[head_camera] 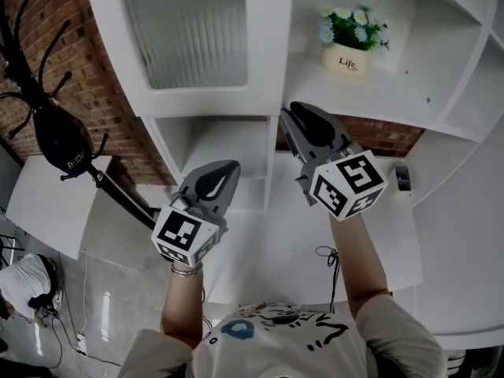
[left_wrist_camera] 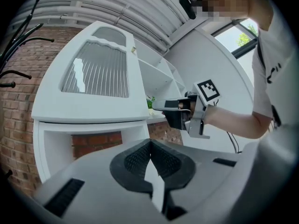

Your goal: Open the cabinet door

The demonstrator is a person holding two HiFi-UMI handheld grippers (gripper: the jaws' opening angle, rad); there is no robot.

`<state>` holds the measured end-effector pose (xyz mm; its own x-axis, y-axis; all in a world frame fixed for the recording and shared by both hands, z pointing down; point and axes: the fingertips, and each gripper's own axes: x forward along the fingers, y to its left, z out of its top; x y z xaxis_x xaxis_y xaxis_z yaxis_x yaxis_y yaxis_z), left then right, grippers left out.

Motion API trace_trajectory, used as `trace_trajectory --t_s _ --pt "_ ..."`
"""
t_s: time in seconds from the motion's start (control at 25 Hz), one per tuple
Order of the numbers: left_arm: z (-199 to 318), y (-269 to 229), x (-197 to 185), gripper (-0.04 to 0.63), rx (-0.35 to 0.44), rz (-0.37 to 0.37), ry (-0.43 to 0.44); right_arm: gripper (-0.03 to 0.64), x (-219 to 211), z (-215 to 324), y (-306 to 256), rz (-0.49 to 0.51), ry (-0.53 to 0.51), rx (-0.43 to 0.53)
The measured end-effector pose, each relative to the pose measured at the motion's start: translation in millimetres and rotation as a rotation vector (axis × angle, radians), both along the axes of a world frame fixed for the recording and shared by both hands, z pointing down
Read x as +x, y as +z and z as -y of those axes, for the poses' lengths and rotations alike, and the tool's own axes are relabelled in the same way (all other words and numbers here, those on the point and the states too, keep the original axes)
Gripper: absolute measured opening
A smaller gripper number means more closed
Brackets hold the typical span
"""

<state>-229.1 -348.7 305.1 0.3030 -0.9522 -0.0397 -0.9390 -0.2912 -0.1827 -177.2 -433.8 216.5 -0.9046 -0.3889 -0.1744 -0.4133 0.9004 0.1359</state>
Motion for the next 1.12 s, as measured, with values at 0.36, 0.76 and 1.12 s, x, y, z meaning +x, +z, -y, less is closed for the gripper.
trace_trajectory --t_s 0.36,0.76,1.12 --pt "0 5 2 0.014 -0.007 -0.016 -0.012 0.149 -24 14 -15 -0.078 -0.021 0.043" --pt "-14 23 3 0.014 -0.024 -0.074 -0.040 0.172 -31 18 -14 -0.085 -0.017 0.029" --pt "-18 29 2 0.014 -0.040 -0.083 -0.047 0.170 -30 13 -14 -0.090 -0.055 -0.027"
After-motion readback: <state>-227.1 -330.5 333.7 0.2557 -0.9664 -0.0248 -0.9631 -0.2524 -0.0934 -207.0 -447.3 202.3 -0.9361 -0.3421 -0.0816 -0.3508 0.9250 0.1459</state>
